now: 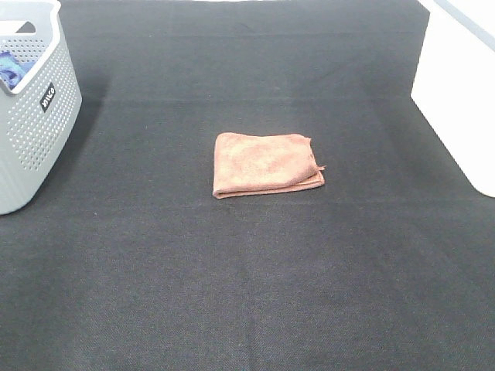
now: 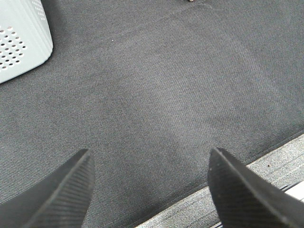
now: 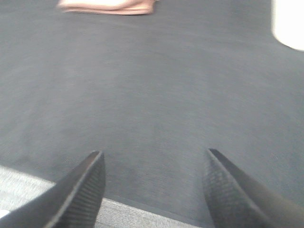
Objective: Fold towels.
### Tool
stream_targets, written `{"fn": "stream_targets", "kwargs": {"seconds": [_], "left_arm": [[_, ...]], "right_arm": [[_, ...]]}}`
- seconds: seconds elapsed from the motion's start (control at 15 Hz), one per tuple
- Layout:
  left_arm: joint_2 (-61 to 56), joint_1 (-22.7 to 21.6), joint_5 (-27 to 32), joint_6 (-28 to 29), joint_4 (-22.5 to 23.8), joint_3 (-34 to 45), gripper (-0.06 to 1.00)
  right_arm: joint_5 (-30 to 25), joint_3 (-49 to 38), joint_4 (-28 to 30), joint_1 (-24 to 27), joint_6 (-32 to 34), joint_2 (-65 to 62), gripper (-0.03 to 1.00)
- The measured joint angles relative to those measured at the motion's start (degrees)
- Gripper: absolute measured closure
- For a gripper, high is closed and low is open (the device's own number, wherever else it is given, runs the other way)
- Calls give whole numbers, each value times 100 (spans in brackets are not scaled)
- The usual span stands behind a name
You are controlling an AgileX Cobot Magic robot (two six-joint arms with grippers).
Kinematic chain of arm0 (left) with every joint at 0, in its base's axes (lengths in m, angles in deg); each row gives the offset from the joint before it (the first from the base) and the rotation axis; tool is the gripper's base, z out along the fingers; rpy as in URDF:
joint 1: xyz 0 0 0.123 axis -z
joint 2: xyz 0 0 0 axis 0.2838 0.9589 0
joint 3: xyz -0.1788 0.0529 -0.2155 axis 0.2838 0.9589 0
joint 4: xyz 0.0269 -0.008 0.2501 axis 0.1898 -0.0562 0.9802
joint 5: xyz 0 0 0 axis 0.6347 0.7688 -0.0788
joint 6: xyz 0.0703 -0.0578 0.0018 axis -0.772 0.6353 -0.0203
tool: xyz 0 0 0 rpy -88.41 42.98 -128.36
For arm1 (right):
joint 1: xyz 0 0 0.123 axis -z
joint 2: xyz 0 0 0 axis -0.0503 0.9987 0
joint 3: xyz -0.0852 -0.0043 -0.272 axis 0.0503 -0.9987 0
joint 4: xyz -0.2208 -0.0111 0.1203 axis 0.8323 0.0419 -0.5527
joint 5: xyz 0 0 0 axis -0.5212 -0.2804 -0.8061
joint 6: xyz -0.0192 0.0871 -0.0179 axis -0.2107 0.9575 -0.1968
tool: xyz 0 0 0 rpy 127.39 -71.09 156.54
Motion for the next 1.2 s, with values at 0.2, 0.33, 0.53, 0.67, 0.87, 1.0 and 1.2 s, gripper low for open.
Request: {"fn": "stream_targets", "kwargs": {"seconds": [0.2,0.33,0.53,0.67,0.87,1.0,1.2], "left_arm": [[0,0,0,-63,-17,0,29],[0,0,0,-86,-23,0,29],[0,0,-6,-86,-23,0,29],[0,0,-6,-92,-23,0,29],[0,-218,-6,-92,-29,0,29],[0,-430,-6,-92,-29,0,29],[-464,-1169,-23,-92,-29,11,29]], "right_arm": [[0,0,-57,0,-97,0,39],[0,0,-57,0,-97,0,39],[0,0,-57,0,-103,0,39],[0,0,-57,0,-103,0,39],[0,0,-63,57,-103,-6,39],[6,0,-74,183,-103,-34,39],[11,-6,-103,710,-103,-464,39]]}}
